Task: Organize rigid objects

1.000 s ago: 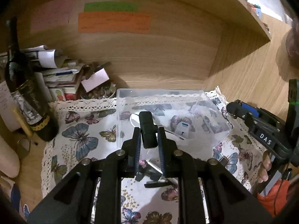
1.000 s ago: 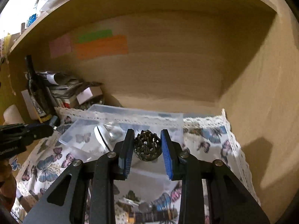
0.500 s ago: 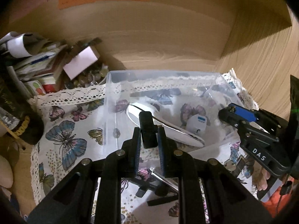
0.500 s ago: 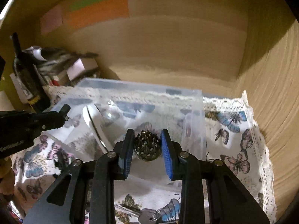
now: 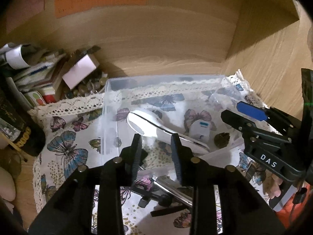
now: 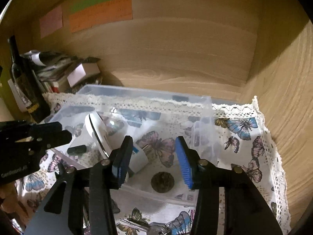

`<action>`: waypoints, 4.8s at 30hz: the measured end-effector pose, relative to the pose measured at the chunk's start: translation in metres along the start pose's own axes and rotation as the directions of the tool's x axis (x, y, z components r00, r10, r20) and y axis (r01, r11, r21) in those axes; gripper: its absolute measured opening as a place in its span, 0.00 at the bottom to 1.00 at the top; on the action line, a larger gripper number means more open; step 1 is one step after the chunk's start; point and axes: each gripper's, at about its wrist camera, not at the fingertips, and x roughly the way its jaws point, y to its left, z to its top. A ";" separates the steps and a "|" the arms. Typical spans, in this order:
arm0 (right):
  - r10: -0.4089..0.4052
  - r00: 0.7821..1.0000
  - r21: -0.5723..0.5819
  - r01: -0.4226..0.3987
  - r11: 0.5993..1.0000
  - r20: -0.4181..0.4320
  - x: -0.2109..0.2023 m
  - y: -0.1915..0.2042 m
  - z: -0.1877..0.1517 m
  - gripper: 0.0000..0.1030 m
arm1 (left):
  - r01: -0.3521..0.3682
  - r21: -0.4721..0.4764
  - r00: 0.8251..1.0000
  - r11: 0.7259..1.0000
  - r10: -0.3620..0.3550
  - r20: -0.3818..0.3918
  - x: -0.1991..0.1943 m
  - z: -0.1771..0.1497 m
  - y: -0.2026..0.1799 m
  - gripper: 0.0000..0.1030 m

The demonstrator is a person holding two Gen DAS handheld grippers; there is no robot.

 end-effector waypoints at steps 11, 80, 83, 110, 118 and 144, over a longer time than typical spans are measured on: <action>-0.015 0.991 -0.007 0.016 1.000 0.131 -0.059 0.009 -0.001 0.58 | -0.006 0.009 0.986 1.000 0.004 0.167 -0.065 -0.001 -0.015 0.73; -0.049 0.980 0.104 0.070 0.992 -0.195 -0.020 -0.040 -0.105 0.33 | 0.096 0.074 0.969 0.993 -0.076 -0.236 0.016 -0.101 -0.045 0.32; -0.093 0.978 0.046 0.103 0.994 -0.185 -0.016 -0.029 -0.105 0.28 | 0.072 0.100 0.975 0.992 -0.049 -0.217 0.020 -0.099 -0.051 0.17; -0.019 0.999 0.100 0.016 0.995 0.030 -0.072 -0.027 -0.064 0.21 | 0.124 0.134 0.979 0.983 -0.098 -0.181 -0.016 -0.092 -0.049 0.22; -0.003 1.000 0.094 0.001 0.996 0.017 -0.067 -0.024 -0.067 0.21 | 0.111 0.123 0.973 0.986 -0.083 -0.216 0.008 -0.102 -0.050 0.15; 0.051 0.996 0.067 -0.056 0.996 0.072 -0.068 -0.012 -0.045 0.21 | 0.076 0.052 0.990 0.996 -0.069 -0.120 -0.031 -0.075 -0.017 0.02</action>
